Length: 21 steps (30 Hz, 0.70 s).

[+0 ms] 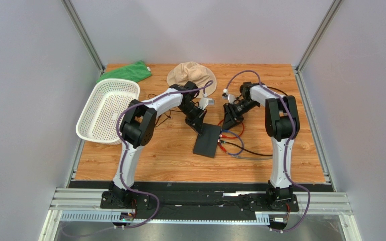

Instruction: Pull the plug from the switch port

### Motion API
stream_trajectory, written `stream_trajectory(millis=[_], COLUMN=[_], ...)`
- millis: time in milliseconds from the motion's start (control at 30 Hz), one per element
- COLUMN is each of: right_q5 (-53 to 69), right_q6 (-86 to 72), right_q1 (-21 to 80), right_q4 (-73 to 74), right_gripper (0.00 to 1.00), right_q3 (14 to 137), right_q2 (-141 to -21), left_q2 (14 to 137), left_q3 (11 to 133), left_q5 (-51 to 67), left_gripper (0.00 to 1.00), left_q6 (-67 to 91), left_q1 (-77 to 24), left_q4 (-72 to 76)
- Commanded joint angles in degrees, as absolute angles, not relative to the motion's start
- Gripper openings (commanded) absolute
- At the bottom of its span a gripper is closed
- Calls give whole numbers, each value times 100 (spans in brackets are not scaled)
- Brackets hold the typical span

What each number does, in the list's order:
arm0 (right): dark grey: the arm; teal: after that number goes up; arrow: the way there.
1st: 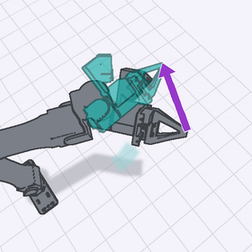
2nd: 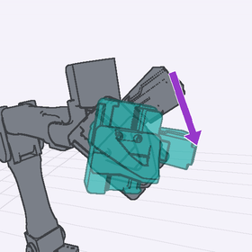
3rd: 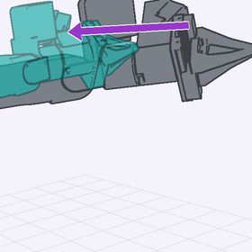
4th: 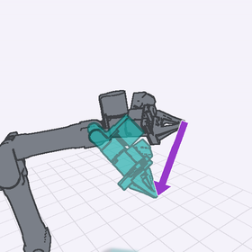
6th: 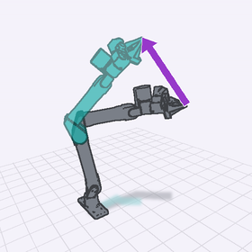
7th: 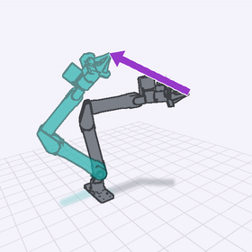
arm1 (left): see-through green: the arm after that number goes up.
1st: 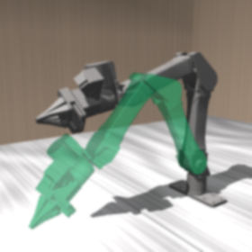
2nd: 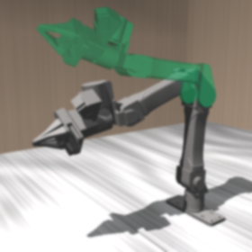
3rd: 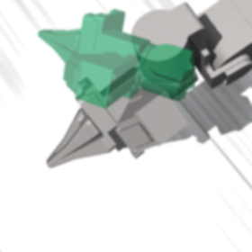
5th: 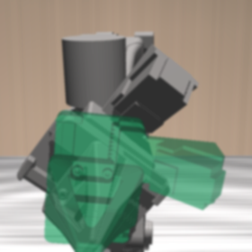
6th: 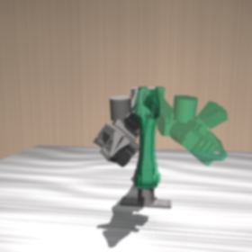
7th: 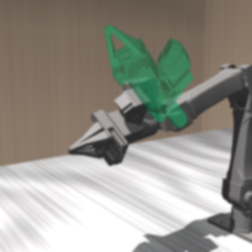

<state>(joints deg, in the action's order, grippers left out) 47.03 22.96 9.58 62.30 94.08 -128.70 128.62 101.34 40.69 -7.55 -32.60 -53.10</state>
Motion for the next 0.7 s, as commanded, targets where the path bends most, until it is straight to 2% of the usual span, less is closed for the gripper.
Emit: stream_trajectory(millis=[0,267,400,533,667], right_q5=[4948,4992,4975,4887,4667], right_q6=[2452,2514,2505,2487,2540], right_q1=[1055,1107,1125,1134,1125], right_q4=[6205,6267,6249,6214,6380], right_gripper=[41,38,31,16,6], right_q3=[9598,9580,9571,9536,9580], right_q2=[-13069,-13175,-13201,-13236,-13359], left_q2=[13192,13192,13192,13184,13184], left_q3=[10160,10160,10160,10151,10151], left_q5=[3437,3331,3331,3331,3331], left_gripper=[0,0,0,0,0], left_q6=[-888,-914,-914,-923,-932], left_q1=[-3261,-3261,-3261,-3261,-3261], left_q4=[-5142,-5115,-5107,-5106,-5106])
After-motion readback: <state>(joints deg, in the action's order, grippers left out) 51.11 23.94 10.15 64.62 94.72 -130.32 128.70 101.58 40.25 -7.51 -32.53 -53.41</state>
